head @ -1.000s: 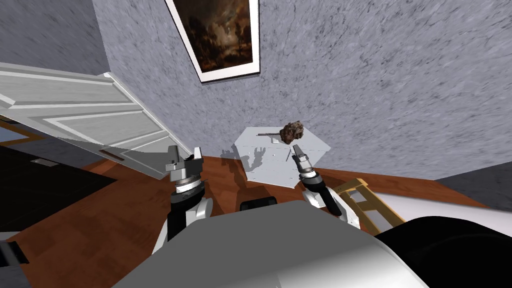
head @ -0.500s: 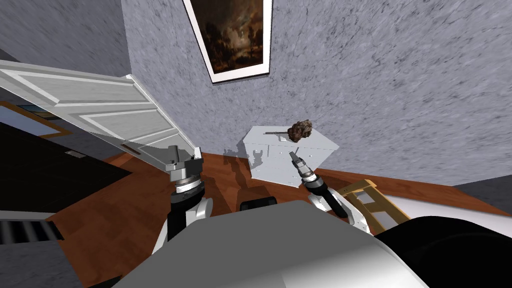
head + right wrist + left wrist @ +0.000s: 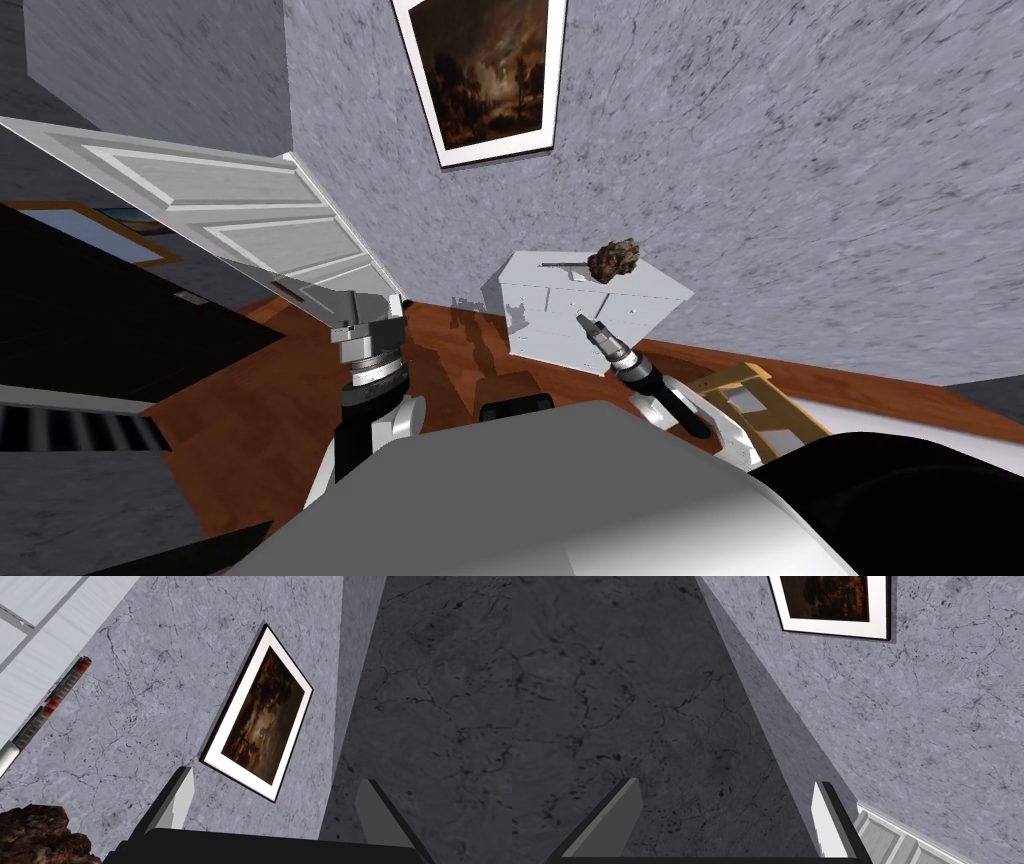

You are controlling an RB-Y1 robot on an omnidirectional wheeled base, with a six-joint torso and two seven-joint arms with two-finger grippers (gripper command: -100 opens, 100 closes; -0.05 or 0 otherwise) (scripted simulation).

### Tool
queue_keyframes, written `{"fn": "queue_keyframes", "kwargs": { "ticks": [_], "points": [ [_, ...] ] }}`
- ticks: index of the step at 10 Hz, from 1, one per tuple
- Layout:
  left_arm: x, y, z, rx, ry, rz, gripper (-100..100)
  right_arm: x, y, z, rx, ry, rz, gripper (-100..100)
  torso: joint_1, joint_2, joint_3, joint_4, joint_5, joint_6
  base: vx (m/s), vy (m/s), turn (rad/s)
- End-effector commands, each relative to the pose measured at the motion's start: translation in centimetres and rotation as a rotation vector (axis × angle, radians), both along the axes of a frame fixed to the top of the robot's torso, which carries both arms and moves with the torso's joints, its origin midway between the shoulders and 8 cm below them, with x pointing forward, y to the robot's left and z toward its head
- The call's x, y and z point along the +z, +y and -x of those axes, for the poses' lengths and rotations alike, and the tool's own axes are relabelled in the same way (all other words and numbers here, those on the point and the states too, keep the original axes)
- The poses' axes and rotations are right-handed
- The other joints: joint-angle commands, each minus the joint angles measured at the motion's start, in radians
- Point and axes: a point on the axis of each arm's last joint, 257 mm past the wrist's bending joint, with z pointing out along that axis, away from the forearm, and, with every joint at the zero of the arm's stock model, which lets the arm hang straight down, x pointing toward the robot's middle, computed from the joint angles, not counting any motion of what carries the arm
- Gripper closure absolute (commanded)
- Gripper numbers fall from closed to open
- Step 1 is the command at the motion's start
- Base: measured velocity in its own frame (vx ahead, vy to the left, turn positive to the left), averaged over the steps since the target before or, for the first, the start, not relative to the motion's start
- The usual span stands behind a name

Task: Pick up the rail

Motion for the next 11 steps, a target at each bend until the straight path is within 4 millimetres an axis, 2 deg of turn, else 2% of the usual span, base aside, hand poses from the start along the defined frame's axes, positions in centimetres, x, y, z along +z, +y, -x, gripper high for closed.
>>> {"fn": "queue_keyframes", "kwargs": {
  "ticks": [1, 2, 4, 5, 7, 8, 10, 11],
  "points": [
    [0.0, 0.0, 0.0, 0.000, 0.000, 0.000, 0, -0.7, -0.3, 0.1, 0.021, 0.016, 0.047, -100, 0.000, 0.000, 0.000, 0.000, 0.000, 0.000, -0.028, 0.099, 0.066],
    [0.0, 0.0, 0.0, 0.000, 0.000, 0.000, 0, -2.4, -0.9, 0.5, 0.031, 0.040, 0.089, -100, 0.000, 0.000, 0.000, 0.000, 0.000, 0.000, -0.037, 0.125, 0.129],
    [0.0, 0.0, 0.0, 0.000, 0.000, 0.000, 0, -2.6, -0.9, 0.5, 0.054, 0.051, 0.130, -100, 0.001, 0.000, 0.000, 0.000, 0.001, 0.000, -0.016, 0.087, 0.025],
    [0.0, 0.0, 0.0, 0.000, 0.000, 0.000, 0, -4.3, -1.8, 1.0, 0.067, 0.080, 0.180, -100, -0.002, -0.001, 0.000, 0.000, 0.000, 0.001, -0.012, 0.088, 0.131],
    [0.0, 0.0, 0.0, 0.000, 0.000, 0.000, 0, -4.4, -1.8, 1.0, 0.086, 0.086, 0.211, -100, -0.001, -0.001, -0.001, 0.000, 0.000, 0.000, -0.002, 0.066, 0.037],
    [0.0, 0.0, 0.0, 0.000, 0.000, 0.000, 0, -6.0, -2.9, 1.6, 0.100, 0.117, 0.264, -100, -0.003, -0.001, -0.001, 0.000, 0.000, 0.001, 0.005, 0.096, 0.130],
    [0.0, 0.0, 0.0, 0.000, 0.000, 0.000, 0, -6.0, -3.0, 1.6, 0.120, 0.123, 0.296, -100, -0.001, -0.002, -0.001, 0.000, 0.000, 0.000, 0.002, 0.065, 0.036],
    [0.0, 0.0, 0.0, 0.000, 0.000, 0.000, 0, -7.5, -4.1, 2.2, 0.137, 0.152, 0.349, -100, -0.004, -0.002, -0.001, 0.000, 0.000, 0.001, 0.005, 0.062, 0.154]
  ]
}}
